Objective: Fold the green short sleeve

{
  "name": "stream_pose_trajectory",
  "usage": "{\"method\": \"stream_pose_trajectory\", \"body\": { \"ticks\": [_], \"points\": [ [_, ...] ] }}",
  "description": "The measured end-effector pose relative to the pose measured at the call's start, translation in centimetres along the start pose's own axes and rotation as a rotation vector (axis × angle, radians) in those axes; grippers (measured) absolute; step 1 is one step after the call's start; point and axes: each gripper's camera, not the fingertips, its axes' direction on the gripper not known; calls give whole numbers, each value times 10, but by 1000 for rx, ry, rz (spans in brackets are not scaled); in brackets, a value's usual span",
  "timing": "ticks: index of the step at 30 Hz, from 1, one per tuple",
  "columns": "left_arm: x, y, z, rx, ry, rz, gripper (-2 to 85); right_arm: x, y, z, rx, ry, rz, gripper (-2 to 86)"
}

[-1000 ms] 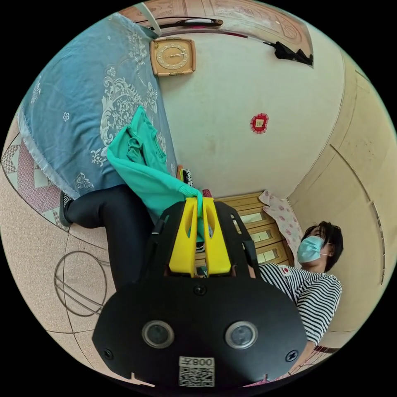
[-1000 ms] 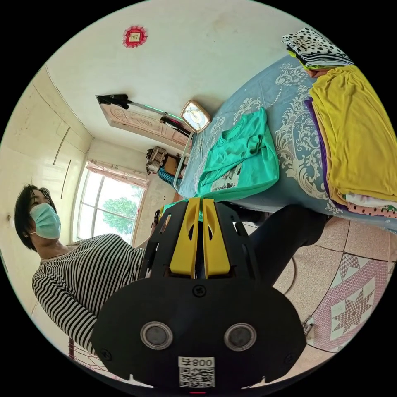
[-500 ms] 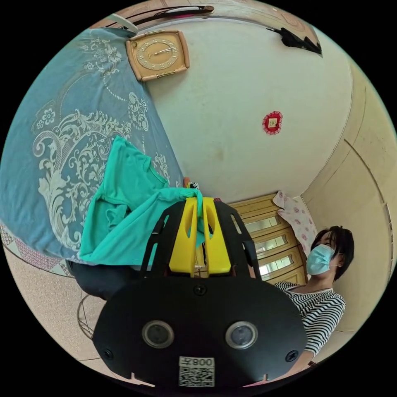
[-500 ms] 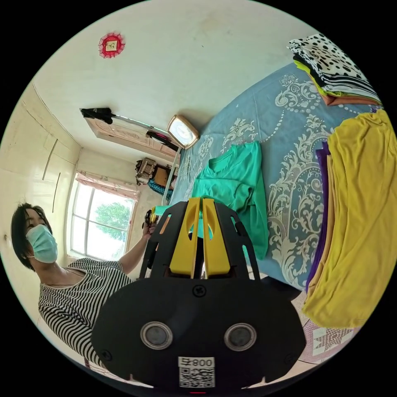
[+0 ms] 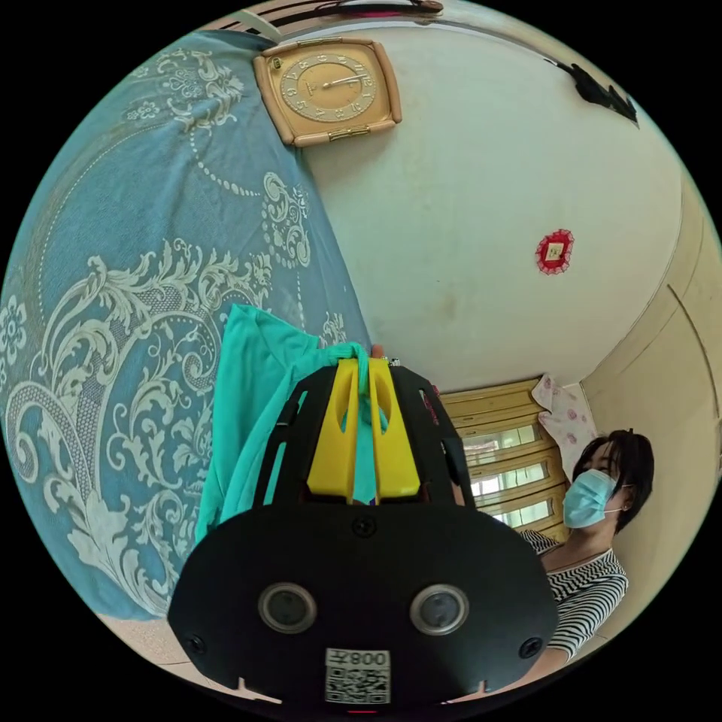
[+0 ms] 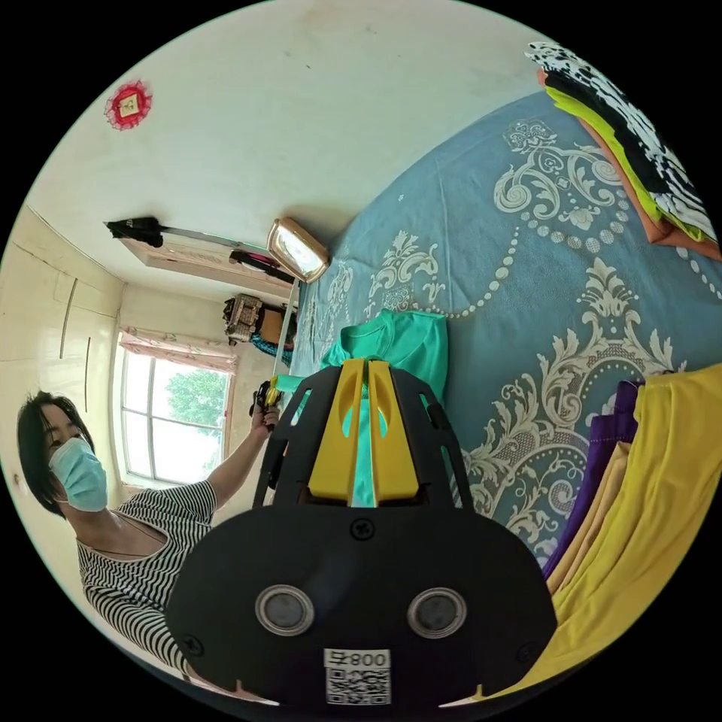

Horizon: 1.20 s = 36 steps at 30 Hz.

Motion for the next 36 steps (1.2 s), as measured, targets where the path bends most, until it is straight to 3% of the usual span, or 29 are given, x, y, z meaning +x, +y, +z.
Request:
{"method": "stream_pose_trajectory", "body": {
  "ticks": [16, 31, 36],
  "points": [
    [-82, -109, 117, 16, -120, -124, 30, 116, -180, 127, -57, -6, 157, 6],
    [-79, -169, 185, 56, -66, -42, 31, 91, -274, 140, 3, -63, 86, 5],
    [-95, -181, 213, 55, -109, -129, 38, 90, -302, 155, -23, -43, 146, 6]
  ]
}}
